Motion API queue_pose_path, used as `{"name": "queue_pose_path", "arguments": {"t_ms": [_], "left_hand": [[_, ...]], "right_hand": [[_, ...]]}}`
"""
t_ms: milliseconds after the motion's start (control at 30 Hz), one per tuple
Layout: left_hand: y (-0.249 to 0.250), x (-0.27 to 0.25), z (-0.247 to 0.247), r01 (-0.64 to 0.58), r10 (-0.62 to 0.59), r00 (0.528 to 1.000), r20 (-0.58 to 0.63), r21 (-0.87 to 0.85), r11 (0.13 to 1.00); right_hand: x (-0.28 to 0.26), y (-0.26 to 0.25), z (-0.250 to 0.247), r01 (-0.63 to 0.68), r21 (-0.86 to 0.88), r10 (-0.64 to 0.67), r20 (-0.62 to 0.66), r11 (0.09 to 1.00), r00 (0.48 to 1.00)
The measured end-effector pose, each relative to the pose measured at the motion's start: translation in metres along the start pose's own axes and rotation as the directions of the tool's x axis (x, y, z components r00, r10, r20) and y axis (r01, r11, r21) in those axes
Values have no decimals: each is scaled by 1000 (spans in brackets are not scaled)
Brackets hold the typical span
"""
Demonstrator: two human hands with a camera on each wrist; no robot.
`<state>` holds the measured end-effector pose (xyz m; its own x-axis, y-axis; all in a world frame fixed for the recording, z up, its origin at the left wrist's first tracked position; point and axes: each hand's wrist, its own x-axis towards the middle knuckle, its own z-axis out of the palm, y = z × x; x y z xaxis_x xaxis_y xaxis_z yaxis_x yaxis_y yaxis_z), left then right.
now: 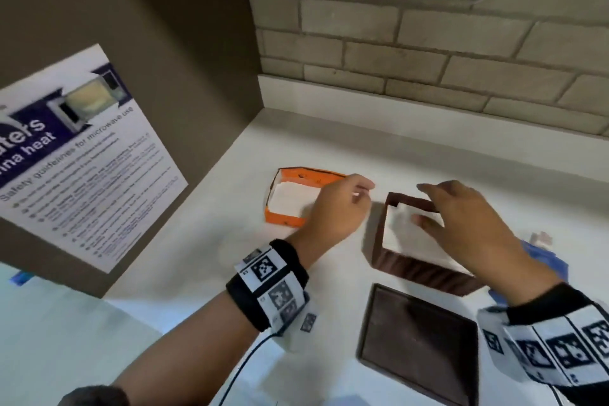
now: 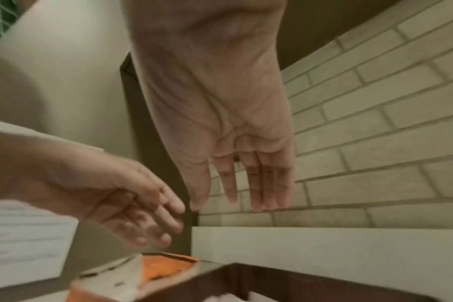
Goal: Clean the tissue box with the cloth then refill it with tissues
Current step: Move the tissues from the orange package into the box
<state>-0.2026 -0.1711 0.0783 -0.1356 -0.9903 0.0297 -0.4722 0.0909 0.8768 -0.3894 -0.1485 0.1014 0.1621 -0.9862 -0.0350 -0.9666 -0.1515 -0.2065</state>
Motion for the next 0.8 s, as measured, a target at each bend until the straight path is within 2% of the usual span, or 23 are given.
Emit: {"name": "queue_pose_path", "arguments": {"t_ms": [67,133,200,267,367,500,567,667,800], "left_hand": [[-20,9,-29,113,-110,992,-63,41,993],[-42,19,-52,236,-231,972,-45,160,959],[-66,31,-64,298,-310,951,5,264,917],[-87,38,-65,350,-389,920,39,364,863],[-106,43,-58,315,-416,908,53,567,761],[-114,48,-45,208,-370,929,3,822,530],[-113,53,-42,219,-353,935,-45,854,472],[-117,59,-43,247,-331,940,-83,835,491],[-123,63,-49,317,-360,928,-94,707,633]], "right_hand": [[11,-31,3,134,152,-126,-62,979,990],[28,-63,15,212,268,-208,-43,940,977],[46,-89,32,207,352,-229,21,913,973],[58,-104,47,108,392,-180,150,914,972],[67,-106,66,-20,349,-81,273,937,958],[74,-100,70,-53,309,-50,316,950,947],[76,-99,67,-62,314,-38,304,947,952],[78,-99,66,-93,337,-10,292,937,956],[80,-97,65,-120,345,16,290,931,957]]}}
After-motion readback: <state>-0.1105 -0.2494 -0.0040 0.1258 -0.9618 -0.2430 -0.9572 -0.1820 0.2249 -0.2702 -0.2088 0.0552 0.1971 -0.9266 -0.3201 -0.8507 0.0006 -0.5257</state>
